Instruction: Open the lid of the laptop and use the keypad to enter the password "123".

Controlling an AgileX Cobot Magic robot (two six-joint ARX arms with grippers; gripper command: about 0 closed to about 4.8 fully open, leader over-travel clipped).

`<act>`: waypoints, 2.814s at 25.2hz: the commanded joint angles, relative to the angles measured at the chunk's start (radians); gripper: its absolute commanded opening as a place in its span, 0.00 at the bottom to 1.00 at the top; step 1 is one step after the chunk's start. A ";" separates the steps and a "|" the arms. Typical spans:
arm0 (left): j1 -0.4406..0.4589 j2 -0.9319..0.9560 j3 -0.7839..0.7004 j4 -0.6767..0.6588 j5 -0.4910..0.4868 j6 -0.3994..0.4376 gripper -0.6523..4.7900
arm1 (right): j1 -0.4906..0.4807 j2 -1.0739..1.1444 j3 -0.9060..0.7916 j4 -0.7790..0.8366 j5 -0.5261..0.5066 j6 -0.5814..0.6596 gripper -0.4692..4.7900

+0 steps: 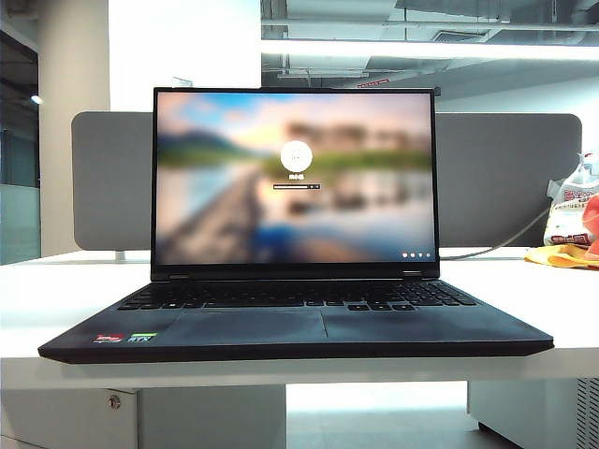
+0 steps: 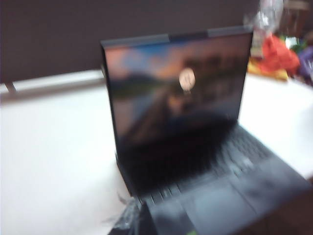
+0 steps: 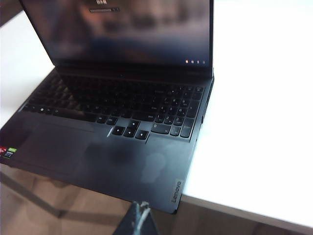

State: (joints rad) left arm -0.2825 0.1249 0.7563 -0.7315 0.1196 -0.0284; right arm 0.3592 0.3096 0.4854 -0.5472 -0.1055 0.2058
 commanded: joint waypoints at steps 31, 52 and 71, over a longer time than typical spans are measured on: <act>0.007 -0.002 -0.034 0.079 -0.020 0.042 0.11 | 0.000 -0.306 -0.034 0.001 -0.002 0.004 0.09; 0.385 -0.122 -0.692 0.666 0.102 -0.122 0.11 | 0.000 -0.306 -0.034 0.000 -0.001 0.003 0.09; 0.278 -0.122 -0.749 0.711 -0.116 -0.049 0.11 | 0.000 -0.306 -0.034 -0.001 -0.002 0.003 0.09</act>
State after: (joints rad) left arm -0.0051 0.0029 0.0071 -0.0086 -0.0013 -0.0902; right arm 0.3595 0.0032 0.4480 -0.5594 -0.1066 0.2062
